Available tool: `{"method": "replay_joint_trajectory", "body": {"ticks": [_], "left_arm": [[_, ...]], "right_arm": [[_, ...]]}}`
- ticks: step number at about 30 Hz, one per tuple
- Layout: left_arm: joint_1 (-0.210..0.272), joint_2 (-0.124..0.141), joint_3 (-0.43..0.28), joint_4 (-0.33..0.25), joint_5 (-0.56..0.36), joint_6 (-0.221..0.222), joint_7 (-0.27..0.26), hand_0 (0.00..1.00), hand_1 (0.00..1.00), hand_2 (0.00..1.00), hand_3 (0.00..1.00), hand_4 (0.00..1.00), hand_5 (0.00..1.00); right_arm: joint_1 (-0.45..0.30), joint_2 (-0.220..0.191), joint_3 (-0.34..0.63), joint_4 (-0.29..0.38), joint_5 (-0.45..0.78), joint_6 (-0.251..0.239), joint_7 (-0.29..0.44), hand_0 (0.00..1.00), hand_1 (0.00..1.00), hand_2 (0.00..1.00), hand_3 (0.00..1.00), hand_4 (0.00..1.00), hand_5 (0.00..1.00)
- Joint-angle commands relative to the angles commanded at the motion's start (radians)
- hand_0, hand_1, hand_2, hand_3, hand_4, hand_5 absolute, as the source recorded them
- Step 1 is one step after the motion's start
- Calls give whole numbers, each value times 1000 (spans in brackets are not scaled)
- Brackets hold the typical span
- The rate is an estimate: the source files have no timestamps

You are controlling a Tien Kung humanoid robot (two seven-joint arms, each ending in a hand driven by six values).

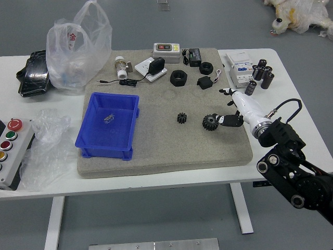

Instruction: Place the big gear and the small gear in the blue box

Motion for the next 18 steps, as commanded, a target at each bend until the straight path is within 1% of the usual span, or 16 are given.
{"method": "replay_joint_trajectory", "body": {"ticks": [3,4,9,15,16,18], "left_arm": [[-1,2,-1,0,3,-1,1,649,593,568,657,679,362],[-1,3,-1,0,3,-1,1,649,594,568,657,679,361],[-1,6,-2,0,4,-1,2,649,594,568,657,679,361],[0,5,-3,-1,5,-2,3,649,595,568,656,678,362],[1,5,-3,-1,4,-2,3,650,594,568,657,679,360],[1,4,-2,-1,3,-2,2,650,594,568,657,679,360]], "right_arm": [[3,3,-14,-4,12,0,2,366,683,884,899,787,245],[3,3,-16,-4,13,0,2,366,682,882,898,794,263],[3,0,-25,-3,20,2,1,366,682,882,898,794,263],[6,-5,-29,-2,19,5,-3,365,679,880,897,793,263],[6,-4,-31,-3,20,6,-3,367,679,877,895,806,278],[8,-3,-35,-5,21,7,-4,367,679,877,895,806,278]]}}
